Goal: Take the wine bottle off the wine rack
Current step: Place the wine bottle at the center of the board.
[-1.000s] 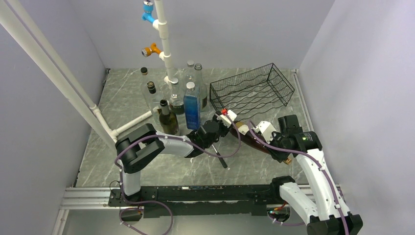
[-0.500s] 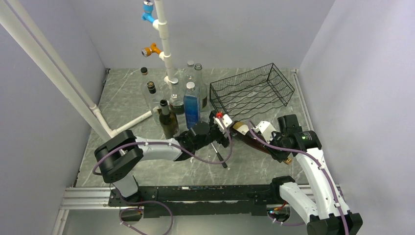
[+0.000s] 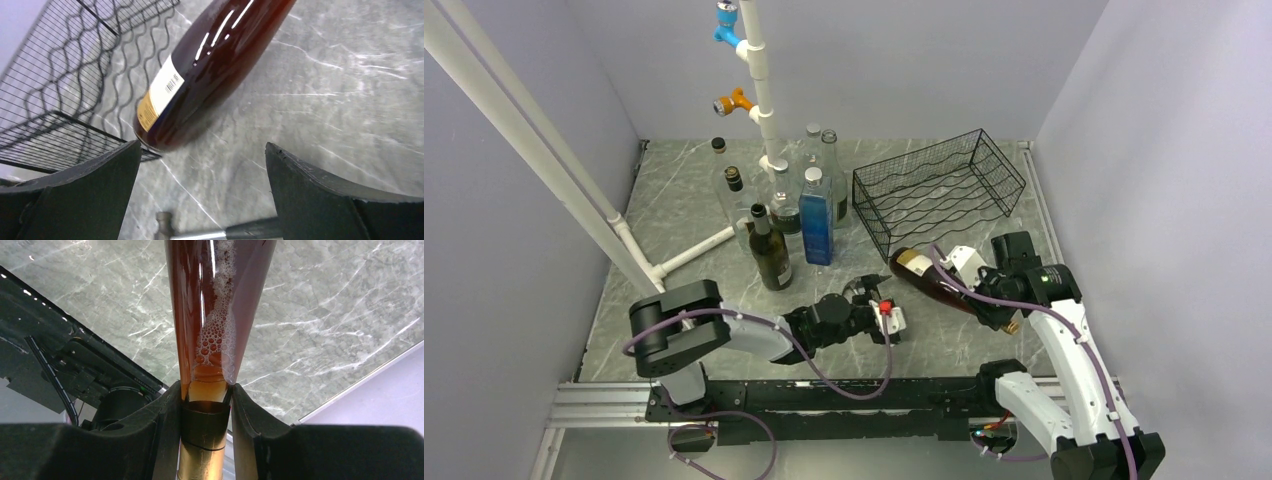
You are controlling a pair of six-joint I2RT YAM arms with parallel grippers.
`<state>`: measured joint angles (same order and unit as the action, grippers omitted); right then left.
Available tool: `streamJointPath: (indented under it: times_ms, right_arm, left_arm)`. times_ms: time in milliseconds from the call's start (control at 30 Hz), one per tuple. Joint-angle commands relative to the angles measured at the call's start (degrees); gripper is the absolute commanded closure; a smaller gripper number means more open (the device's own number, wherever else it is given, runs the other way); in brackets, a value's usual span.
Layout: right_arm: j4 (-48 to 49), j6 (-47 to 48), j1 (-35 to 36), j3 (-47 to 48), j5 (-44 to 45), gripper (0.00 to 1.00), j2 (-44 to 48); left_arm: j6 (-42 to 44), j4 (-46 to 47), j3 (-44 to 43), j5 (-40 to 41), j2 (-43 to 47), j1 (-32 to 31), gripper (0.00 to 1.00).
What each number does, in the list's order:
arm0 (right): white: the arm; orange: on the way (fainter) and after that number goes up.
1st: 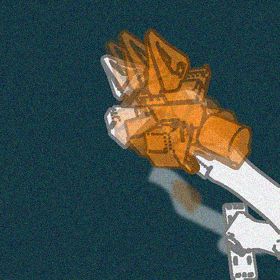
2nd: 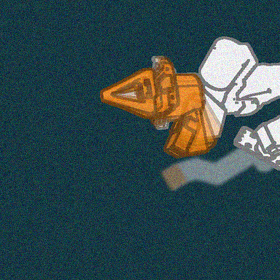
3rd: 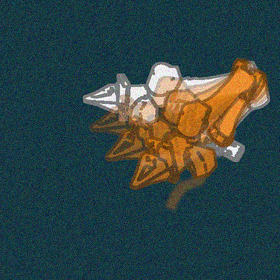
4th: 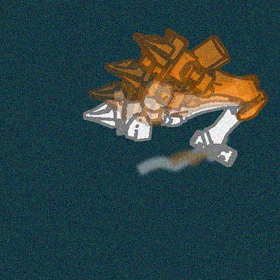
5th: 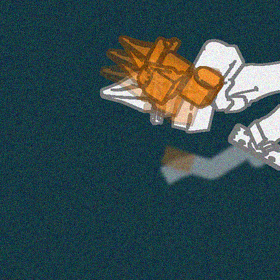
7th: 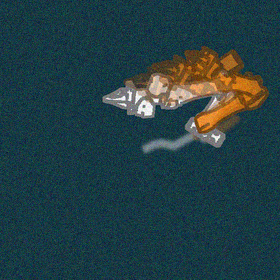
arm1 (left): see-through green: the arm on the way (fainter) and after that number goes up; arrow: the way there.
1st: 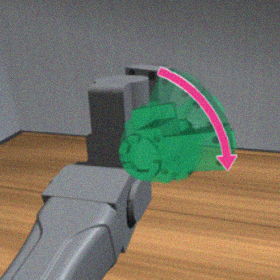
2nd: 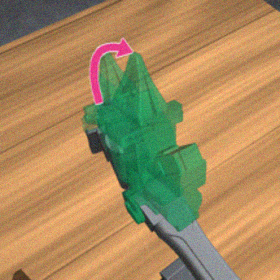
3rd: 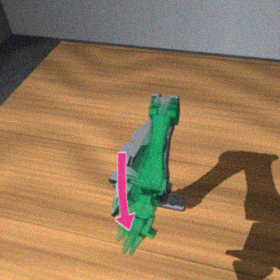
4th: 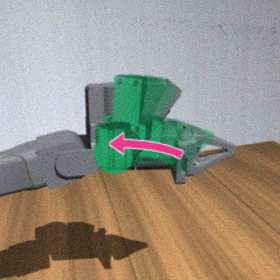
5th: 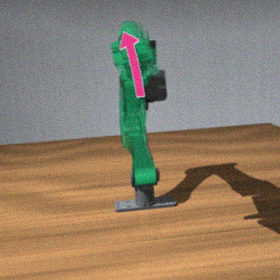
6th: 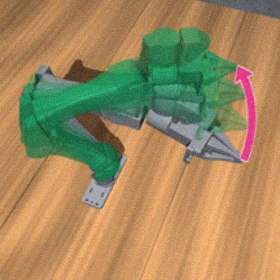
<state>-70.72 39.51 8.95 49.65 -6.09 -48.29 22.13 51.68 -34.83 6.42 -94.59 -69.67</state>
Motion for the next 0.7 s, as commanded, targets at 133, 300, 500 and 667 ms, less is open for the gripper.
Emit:
streamJointPath:
  times_ms: [133, 300, 500, 667]
  right_arm:
    - [-2.11, 1.55, 0.19, 4.68, -5.11, 1.0, -0.63]
    - [-2.86, 1.36, 0.18, 5.27, -5.58, 1.0, -1.27]
    - [-3.62, 1.27, 0.15, 6.09, -6.66, 1.0, -1.84]
    - [-4.08, 1.15, 0.19, 7.01, -7.35, 1.0, -2.53]
  left_arm:
    - [21.85, 27.1, -4.52, 3.48, -14.17, -1.51, 0.01]
    - [22.7, 26.68, -10.14, 0.95, -19.37, -1.51, 0.0]
    - [21.85, 24.87, -14.36, -1.55, -22.4, -1.03, 0.0]
    - [19.65, 24.31, -15.52, -4.73, -24.6, 0.09, 0.0]
